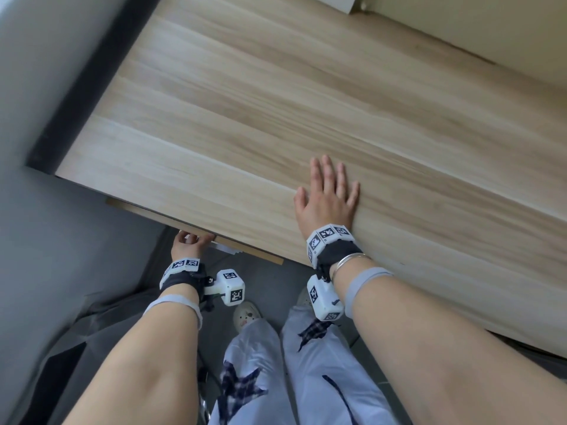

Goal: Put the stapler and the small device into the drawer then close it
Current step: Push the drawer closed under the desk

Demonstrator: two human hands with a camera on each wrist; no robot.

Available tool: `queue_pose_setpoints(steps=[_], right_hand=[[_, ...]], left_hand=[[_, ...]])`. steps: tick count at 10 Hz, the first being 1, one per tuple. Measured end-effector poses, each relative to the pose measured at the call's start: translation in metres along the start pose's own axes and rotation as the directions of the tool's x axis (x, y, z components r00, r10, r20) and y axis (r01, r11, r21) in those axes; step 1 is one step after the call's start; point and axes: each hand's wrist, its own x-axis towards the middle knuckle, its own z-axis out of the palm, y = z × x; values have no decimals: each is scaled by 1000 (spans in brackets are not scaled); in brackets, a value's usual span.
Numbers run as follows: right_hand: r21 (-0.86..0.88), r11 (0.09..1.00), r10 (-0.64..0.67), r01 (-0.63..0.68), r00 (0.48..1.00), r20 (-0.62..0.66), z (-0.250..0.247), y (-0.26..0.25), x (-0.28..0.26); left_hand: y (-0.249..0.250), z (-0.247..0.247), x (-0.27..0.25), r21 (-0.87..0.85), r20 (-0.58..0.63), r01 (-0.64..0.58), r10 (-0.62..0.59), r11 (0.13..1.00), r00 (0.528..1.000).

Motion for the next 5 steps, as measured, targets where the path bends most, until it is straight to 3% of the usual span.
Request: queue_pose_setpoints(steps=[1, 3, 4, 5], right_hand=[[8, 1000, 5, -5, 1000, 25, -2, 1, -1], [14, 1000, 1, -2, 995, 102, -8, 2, -1], [25, 1000, -4, 1, 992, 126, -12, 0, -1], [55, 998, 6, -16, 983, 184, -16, 0, 2]], left_hand=[[-1, -3, 2, 19, 10, 3, -4, 1000, 1000], [11, -16, -5, 279, 79, -62, 41, 958, 996], [15, -33, -5, 312, 63, -99, 83, 945, 995], [26, -49, -14, 332, -88, -188, 229, 925, 970]])
